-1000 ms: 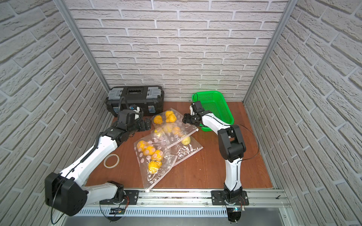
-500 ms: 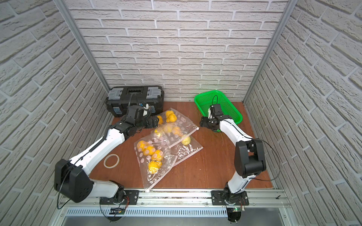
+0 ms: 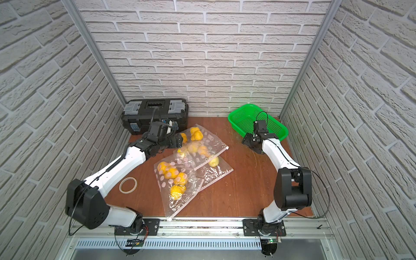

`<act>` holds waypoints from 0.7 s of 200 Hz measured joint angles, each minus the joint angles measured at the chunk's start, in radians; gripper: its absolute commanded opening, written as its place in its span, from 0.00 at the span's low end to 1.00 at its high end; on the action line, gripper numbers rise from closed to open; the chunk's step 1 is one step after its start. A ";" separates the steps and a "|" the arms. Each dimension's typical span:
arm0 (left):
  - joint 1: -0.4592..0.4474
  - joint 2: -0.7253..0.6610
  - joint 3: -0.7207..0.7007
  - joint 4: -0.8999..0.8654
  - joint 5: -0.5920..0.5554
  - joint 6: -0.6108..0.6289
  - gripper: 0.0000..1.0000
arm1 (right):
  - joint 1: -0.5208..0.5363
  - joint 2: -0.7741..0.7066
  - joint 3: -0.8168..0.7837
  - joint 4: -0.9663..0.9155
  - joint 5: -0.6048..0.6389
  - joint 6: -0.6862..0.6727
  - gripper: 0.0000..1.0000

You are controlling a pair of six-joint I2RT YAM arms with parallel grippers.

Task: Open the zip-top bag and take out the pear
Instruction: Adjust the basket at the center of the board.

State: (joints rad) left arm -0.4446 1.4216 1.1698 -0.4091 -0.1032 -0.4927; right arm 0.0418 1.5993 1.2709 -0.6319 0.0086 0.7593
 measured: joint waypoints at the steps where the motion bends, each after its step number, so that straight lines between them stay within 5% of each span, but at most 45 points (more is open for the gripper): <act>1: 0.000 0.000 0.000 -0.001 -0.001 0.000 0.93 | 0.005 0.001 0.006 -0.006 0.002 0.018 0.78; 40: 0.000 0.000 0.000 -0.011 -0.023 0.000 0.93 | 0.090 0.048 0.154 -0.109 0.076 0.443 0.89; 78: 0.000 -0.002 0.000 -0.013 -0.028 0.000 0.94 | 0.083 0.222 0.313 -0.174 0.111 0.785 0.89; 140: 0.001 -0.040 -0.051 -0.028 -0.025 0.000 0.95 | 0.084 0.499 0.560 -0.222 0.151 1.079 0.90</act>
State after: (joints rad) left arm -0.4435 1.3811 1.1187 -0.4374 -0.1280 -0.4923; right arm 0.1257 2.0979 1.8309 -0.8536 0.1593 1.8385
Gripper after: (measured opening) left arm 0.945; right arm 0.900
